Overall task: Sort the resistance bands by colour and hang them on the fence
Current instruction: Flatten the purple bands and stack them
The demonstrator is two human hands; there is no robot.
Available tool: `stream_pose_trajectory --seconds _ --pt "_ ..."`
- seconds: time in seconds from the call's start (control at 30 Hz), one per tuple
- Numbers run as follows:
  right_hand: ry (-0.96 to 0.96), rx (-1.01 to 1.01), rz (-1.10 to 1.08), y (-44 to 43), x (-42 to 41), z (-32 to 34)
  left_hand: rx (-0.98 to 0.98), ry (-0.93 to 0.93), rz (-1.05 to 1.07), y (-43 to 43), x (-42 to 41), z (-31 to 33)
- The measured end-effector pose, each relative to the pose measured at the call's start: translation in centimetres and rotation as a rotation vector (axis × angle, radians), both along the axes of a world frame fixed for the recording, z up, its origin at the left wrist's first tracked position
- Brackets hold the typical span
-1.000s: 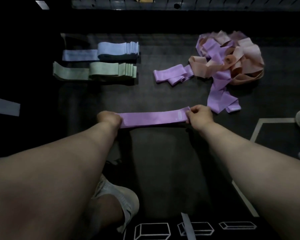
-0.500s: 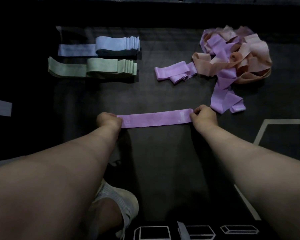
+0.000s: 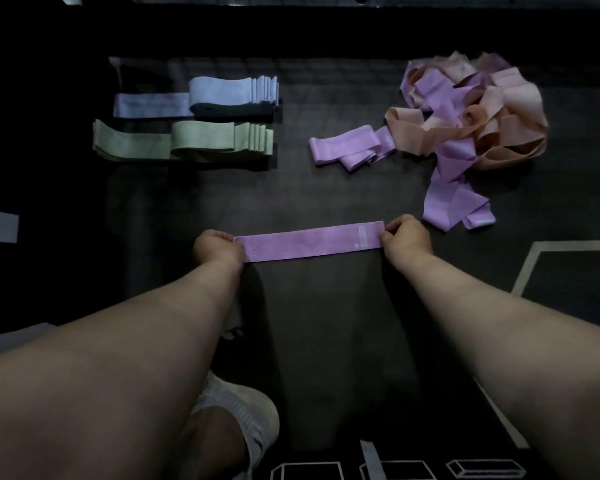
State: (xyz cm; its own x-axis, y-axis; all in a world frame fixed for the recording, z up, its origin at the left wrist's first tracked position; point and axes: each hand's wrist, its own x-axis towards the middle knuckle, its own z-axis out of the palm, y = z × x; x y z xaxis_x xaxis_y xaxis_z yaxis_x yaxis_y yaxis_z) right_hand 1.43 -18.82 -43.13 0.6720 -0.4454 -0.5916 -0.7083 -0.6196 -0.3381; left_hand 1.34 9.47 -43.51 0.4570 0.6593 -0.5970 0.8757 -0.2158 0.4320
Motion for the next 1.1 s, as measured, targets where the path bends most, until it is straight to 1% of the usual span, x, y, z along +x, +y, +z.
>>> stream_pose_trajectory --seconds 0.13,0.23,0.37,0.47,0.57,0.7,0.8,0.87,1.0,1.1 --pt "0.002 0.006 -0.029 0.1 0.3 -0.2 0.043 0.02 -0.014 0.2 0.2 -0.3" --pt "0.028 0.01 -0.046 0.1 0.4 -0.3 0.015 0.051 0.0 0.2 0.3 -0.4" --pt "0.062 0.031 -0.063 0.1 0.7 -0.2 -0.034 0.04 0.054 0.5 0.2 -0.8" --pt "0.074 0.039 -0.049 0.1 0.6 0.0 -0.143 0.089 0.09 0.5 0.3 -0.8" --pt "0.038 0.068 -0.011 -0.1 0.2 0.1 -0.125 0.114 0.149 0.7 0.4 -0.3" --pt "-0.063 0.175 -0.013 -0.4 0.0 0.2 -0.052 -0.067 0.06 1.4 0.9 0.3" --pt "-0.064 0.246 -0.043 -0.4 -0.2 0.0 -0.053 -0.161 0.053 1.8 1.5 0.9" --pt "-0.067 0.244 -0.057 -0.3 -0.1 -0.2 -0.067 -0.158 0.032 1.8 1.7 0.9" --pt "-0.069 0.218 -0.082 0.2 -0.3 -0.8 -0.051 -0.117 -0.082 2.2 0.8 -0.4" --pt "-0.029 0.189 -0.046 0.3 -0.3 -0.9 -0.023 -0.091 -0.156 2.1 0.4 -0.9"
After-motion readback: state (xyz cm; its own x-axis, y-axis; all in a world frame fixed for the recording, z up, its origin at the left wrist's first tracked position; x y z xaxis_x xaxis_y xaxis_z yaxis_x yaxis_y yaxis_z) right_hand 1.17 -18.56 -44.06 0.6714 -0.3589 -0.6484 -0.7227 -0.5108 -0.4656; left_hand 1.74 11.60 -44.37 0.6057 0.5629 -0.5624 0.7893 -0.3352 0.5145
